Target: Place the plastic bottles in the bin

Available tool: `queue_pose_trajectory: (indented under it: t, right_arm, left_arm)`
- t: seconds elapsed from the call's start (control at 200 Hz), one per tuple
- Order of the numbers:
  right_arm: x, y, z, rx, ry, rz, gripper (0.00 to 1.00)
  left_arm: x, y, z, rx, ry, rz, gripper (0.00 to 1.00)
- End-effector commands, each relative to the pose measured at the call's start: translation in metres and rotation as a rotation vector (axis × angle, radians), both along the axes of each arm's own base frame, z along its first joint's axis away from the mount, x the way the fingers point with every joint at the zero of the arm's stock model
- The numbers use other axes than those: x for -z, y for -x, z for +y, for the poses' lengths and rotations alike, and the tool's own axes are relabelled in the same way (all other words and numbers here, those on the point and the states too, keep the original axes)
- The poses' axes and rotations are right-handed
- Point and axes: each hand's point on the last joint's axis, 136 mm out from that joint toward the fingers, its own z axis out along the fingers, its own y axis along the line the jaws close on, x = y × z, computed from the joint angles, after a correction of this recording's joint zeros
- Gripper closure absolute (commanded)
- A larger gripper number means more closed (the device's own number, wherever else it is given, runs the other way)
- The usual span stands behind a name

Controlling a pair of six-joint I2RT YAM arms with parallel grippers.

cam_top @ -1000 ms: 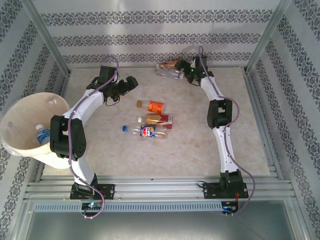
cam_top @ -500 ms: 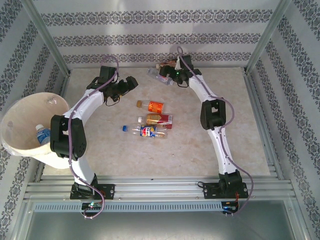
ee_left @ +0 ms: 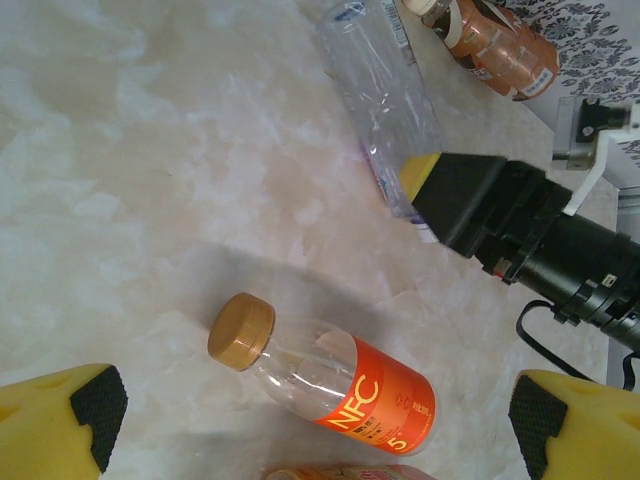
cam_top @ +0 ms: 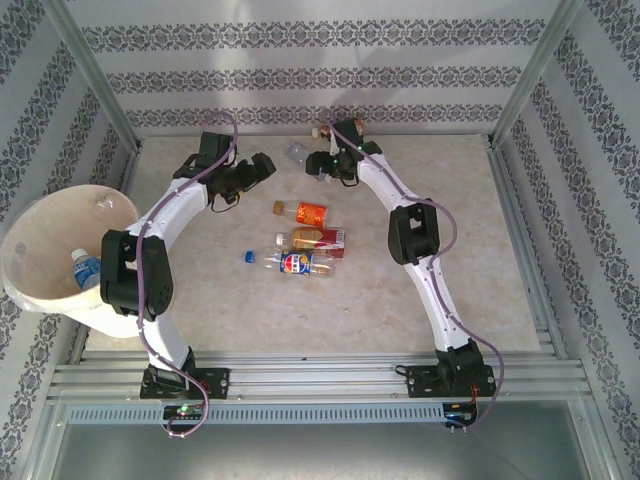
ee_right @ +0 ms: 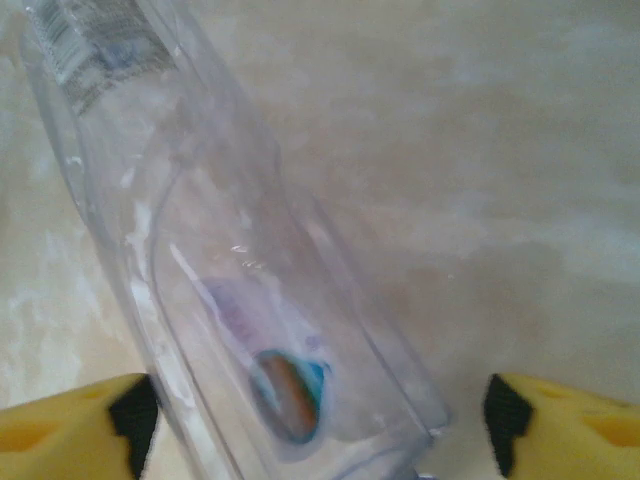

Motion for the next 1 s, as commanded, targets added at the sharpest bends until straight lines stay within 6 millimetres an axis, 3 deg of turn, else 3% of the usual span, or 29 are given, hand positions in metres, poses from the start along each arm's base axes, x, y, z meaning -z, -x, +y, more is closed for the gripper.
queue_pose_trajectory:
  t: [0.0, 0.21, 0.365, 0.64, 0.774, 0.994]
  right_arm:
    - [-0.006, 0.007, 0.002, 0.009, 0.088, -0.013, 0.25]
    - [-0.002, 0.015, 0.015, -0.002, 0.156, -0.025, 0.41]
    - [-0.013, 0.016, 0.018, 0.007, 0.137, -0.041, 0.51]
    - [-0.079, 0.024, 0.028, -0.006, -0.016, -0.169, 0.58]
    - [-0.114, 0.042, 0.029, -0.018, -0.1, -0.221, 0.59]
    - [-0.146, 0.084, 0.028, -0.069, -0.225, -0.269, 0.6]
  left_arm:
    - [-0.002, -0.002, -0.003, 0.009, -0.019, 0.007, 0.0]
    - [0.0, 0.0, -0.002, 0.011, -0.026, 0.014, 0.0]
    - [0.0, 0.002, -0.003, 0.023, -0.027, 0.013, 0.0]
    - [-0.026, 0.009, -0.013, 0.064, 0.039, -0.081, 0.0]
    - [-0.05, 0.016, -0.017, 0.083, 0.077, -0.162, 0.0]
    - [-0.091, 0.031, -0.032, 0.159, 0.184, -0.311, 0.0]
